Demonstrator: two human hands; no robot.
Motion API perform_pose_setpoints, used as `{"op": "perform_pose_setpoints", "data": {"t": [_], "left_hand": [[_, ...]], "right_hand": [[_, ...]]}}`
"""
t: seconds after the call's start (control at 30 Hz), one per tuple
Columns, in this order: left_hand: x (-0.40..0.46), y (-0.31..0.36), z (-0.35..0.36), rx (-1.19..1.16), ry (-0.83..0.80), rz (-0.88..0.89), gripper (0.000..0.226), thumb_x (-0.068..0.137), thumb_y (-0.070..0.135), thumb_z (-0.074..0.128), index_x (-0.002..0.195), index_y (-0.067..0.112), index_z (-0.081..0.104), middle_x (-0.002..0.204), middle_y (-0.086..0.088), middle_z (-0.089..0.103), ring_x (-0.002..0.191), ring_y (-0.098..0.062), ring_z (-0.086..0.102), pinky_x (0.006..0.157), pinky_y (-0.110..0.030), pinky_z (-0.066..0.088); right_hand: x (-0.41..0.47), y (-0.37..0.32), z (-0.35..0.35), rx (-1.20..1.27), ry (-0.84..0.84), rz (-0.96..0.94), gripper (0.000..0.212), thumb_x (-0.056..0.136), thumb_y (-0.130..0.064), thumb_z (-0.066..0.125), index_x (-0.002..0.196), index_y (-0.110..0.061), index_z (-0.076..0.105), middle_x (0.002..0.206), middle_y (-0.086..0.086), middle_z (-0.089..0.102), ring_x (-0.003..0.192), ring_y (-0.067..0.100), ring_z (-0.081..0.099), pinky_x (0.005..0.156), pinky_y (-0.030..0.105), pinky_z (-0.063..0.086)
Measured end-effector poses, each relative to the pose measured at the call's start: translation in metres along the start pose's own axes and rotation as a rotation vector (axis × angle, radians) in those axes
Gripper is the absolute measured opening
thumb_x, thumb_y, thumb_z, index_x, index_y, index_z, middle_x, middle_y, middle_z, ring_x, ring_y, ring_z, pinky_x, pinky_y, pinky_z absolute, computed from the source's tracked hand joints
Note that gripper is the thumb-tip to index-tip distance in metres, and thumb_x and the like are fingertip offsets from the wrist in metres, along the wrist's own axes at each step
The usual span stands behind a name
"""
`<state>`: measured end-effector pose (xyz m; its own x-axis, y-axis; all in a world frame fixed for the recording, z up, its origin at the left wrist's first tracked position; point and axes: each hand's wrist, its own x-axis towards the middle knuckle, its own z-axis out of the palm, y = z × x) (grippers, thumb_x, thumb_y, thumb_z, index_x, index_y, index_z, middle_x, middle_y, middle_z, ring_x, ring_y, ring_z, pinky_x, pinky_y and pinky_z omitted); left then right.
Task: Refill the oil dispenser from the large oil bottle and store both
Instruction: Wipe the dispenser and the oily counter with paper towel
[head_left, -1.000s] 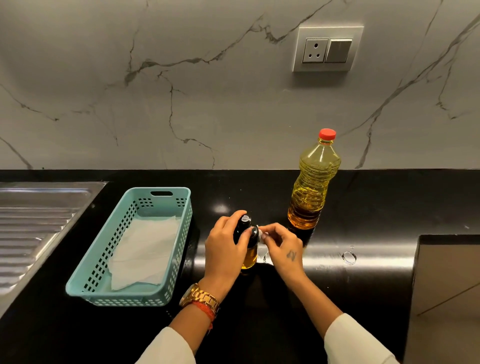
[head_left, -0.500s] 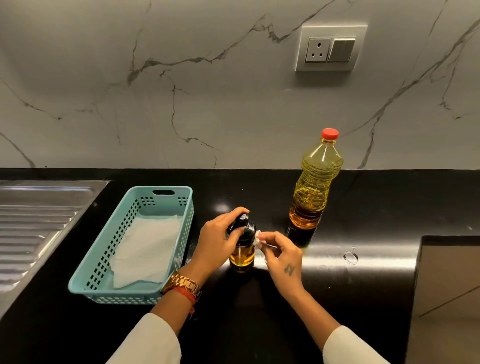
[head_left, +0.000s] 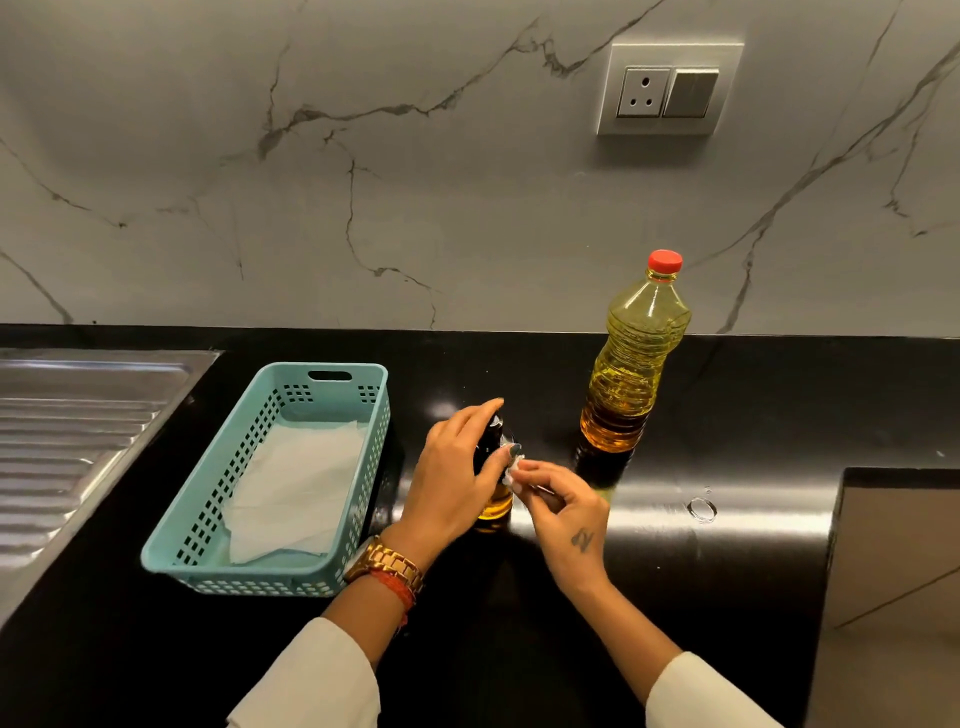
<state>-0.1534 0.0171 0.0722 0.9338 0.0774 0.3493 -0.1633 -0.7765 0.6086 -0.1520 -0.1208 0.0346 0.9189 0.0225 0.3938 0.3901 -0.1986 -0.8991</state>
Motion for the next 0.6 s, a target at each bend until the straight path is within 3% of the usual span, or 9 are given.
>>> {"op": "perform_pose_setpoints", "data": {"t": [0.13,0.23,0.43,0.6], "left_hand": [[0.004,0.005,0.001,0.026,0.099,-0.015,0.040,0.087,0.021,0.060,0.127,0.025,0.053,0.107,0.001,0.060,0.099,-0.016,0.056,0.082,-0.026,0.046],[0.008,0.005,-0.004,0.006,0.090,0.010,0.041,0.085,0.018,0.063,0.124,0.024,0.056,0.107,0.000,0.063,0.098,-0.016,0.060,0.083,-0.027,0.047],[0.009,0.002,-0.006,-0.113,0.029,-0.023,0.041,0.083,0.017,0.066,0.119,0.026,0.049,0.105,0.001,0.069,0.093,-0.019,0.066,0.080,-0.038,0.054],[0.007,-0.003,-0.005,-0.207,-0.011,0.001,0.038,0.086,0.008,0.061,0.119,0.025,0.054,0.104,0.004,0.067,0.097,-0.010,0.063,0.086,-0.027,0.052]], "right_hand": [[0.015,0.007,0.002,-0.059,-0.044,0.126,0.021,0.078,-0.002,0.069,0.085,-0.022,0.068,0.084,-0.007,0.069,0.080,-0.001,0.065,0.071,0.012,0.051],[0.040,0.005,0.003,-0.062,-0.098,0.170,0.021,0.082,-0.005,0.065,0.097,-0.019,0.067,0.089,-0.008,0.068,0.084,0.000,0.065,0.077,0.014,0.052],[0.040,-0.011,-0.001,-0.129,-0.039,-0.030,0.018,0.080,-0.006,0.068,0.095,-0.016,0.072,0.090,-0.010,0.070,0.088,-0.001,0.064,0.075,0.010,0.050],[0.003,0.002,-0.003,-0.086,0.005,-0.028,0.024,0.078,0.001,0.068,0.092,-0.018,0.073,0.094,-0.006,0.071,0.093,0.002,0.064,0.081,0.021,0.053]]}}
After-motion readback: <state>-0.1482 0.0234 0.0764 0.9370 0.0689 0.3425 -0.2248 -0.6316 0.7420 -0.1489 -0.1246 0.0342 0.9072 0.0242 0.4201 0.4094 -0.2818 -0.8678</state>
